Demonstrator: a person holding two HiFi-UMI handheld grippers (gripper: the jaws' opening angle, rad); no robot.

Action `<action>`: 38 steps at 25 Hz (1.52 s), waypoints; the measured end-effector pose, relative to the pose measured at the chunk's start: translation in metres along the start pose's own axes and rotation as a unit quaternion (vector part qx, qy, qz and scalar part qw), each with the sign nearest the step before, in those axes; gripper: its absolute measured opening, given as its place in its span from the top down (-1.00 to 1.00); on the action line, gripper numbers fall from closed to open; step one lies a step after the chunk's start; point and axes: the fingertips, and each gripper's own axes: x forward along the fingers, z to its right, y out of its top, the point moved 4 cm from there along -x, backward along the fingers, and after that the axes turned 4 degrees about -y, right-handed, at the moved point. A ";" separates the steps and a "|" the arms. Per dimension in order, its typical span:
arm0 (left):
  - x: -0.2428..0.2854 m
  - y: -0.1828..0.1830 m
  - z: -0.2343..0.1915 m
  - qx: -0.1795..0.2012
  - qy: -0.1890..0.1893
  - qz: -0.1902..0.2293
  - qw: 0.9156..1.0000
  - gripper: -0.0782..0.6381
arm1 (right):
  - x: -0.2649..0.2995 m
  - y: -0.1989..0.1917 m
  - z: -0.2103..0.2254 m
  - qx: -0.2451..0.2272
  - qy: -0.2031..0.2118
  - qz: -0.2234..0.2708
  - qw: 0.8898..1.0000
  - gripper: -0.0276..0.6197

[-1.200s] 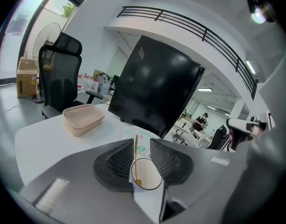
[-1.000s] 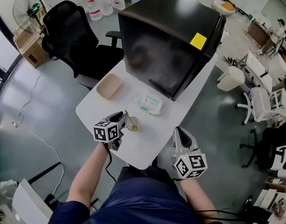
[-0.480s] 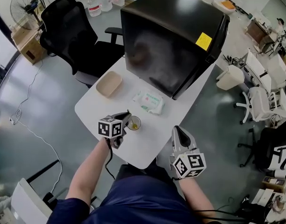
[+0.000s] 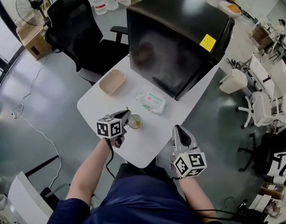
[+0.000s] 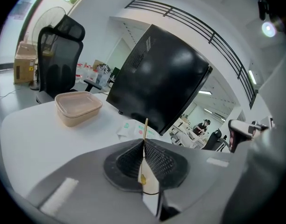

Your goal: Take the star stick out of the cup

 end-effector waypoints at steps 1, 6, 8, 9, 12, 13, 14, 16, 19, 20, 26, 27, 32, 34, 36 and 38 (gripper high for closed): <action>-0.003 0.002 0.002 0.001 0.001 0.004 1.000 0.75 | 0.000 0.000 0.000 0.000 0.002 0.000 1.000 0.89; -0.020 0.012 0.011 0.023 0.017 0.019 0.999 0.76 | 0.002 0.005 -0.004 -0.004 0.019 0.002 1.000 0.89; -0.028 0.017 0.016 0.039 0.025 0.027 0.999 0.76 | 0.004 0.006 -0.006 -0.006 0.026 0.002 1.000 0.90; -0.033 0.019 0.018 0.044 0.027 0.034 0.998 0.76 | 0.005 0.006 -0.008 -0.007 0.030 0.002 1.000 0.89; -0.046 0.028 0.025 0.045 0.031 0.059 0.997 0.76 | 0.007 0.008 -0.011 -0.011 0.040 0.003 0.999 0.90; -0.051 0.031 0.028 0.045 0.032 0.067 0.996 0.76 | 0.008 0.009 -0.012 -0.012 0.043 0.004 0.999 0.90; -0.056 0.034 0.031 0.045 0.033 0.074 0.996 0.76 | 0.008 0.011 -0.013 -0.013 0.046 0.004 0.999 0.90; -0.067 0.040 0.036 0.050 0.039 0.087 0.994 0.76 | 0.009 0.013 -0.015 -0.015 0.051 0.006 0.999 0.90; -0.082 0.049 0.045 0.057 0.047 0.108 0.991 0.76 | 0.010 0.017 -0.017 -0.015 0.056 0.011 0.998 0.89; -0.087 0.052 0.048 0.058 0.047 0.116 0.991 0.76 | 0.011 0.019 -0.017 -0.015 0.058 0.013 0.998 0.90; -0.116 0.068 0.065 0.058 0.052 0.165 0.983 0.76 | 0.013 0.031 -0.019 -0.022 0.066 0.025 0.997 0.90; -0.121 0.071 0.068 0.059 0.053 0.174 0.982 0.76 | 0.013 0.033 -0.020 -0.023 0.068 0.027 0.997 0.89; -0.147 0.089 0.084 0.064 0.057 0.218 0.972 0.76 | 0.013 0.043 -0.025 -0.031 0.077 0.037 0.996 0.89; -0.157 0.095 0.090 0.067 0.059 0.236 0.968 0.76 | 0.013 0.047 -0.028 -0.033 0.081 0.041 0.995 0.89; -0.168 0.099 0.098 0.070 0.059 0.252 0.963 0.76 | 0.012 0.050 -0.032 -0.036 0.086 0.044 0.995 0.89; -0.178 0.103 0.105 0.072 0.058 0.266 0.960 0.76 | 0.010 0.053 -0.037 -0.040 0.091 0.047 0.994 0.89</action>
